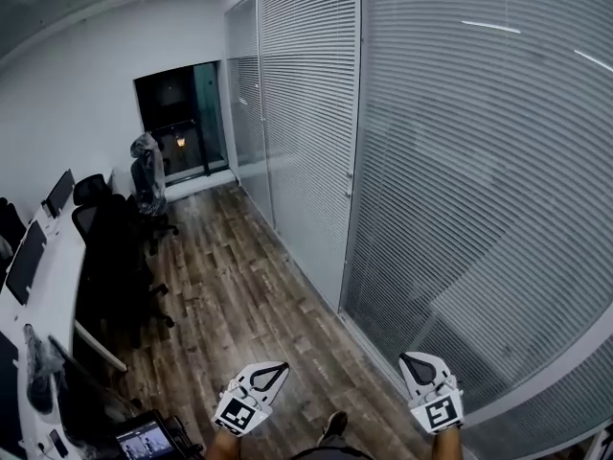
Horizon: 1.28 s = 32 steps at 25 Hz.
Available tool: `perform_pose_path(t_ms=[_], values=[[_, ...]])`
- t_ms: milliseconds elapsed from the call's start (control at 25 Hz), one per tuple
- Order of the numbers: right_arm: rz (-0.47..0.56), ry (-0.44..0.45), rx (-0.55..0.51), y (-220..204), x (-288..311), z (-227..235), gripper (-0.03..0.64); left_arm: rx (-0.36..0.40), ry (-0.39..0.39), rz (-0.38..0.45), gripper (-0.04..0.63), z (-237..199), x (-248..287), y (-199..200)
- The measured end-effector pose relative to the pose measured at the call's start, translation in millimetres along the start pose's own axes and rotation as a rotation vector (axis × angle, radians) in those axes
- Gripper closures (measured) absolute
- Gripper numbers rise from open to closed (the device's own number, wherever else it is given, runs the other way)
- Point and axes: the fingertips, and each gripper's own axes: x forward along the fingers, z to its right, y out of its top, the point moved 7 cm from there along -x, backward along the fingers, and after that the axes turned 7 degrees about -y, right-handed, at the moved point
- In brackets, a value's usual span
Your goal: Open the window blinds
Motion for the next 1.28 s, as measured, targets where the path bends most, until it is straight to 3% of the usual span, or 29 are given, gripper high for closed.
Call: perform_pose_path(t_ms=[240,360,680,840,1080,1280], values=[[0.03,0.038,0.006,-42.1,132.2,38.4,0.614,-0.008,0.034,-0.043,0.6,-94.9,70.0,-35.6],[0.059,0.061,0.022,-63.1,191.4,71.1,0.614,0.022,0.023,-0.066,0.6,-138.6,125.1,-41.3],[0.091,0.096,0.035,-106.6,302.2,117.8,0.614,0.047,-0.027,-0.087,0.6,-205.8,217.2,-74.0],[0.058,0.089,0.013,-126.1,347.8,128.6,0.614,0.038,-0.035,-0.047,0.6,-245.5,252.7,-97.3],[0.012,0.033,-0.001,-126.1,416.8,168.7,0.614,0.061,-0.116,-0.027,0.6,-327.9,302.4,-108.7],[-0.052,-0.022,-0.018,-143.2,490.1,165.5,0.614,0.049,-0.14,0.044,0.6,-402.2,328.8,-155.1]])
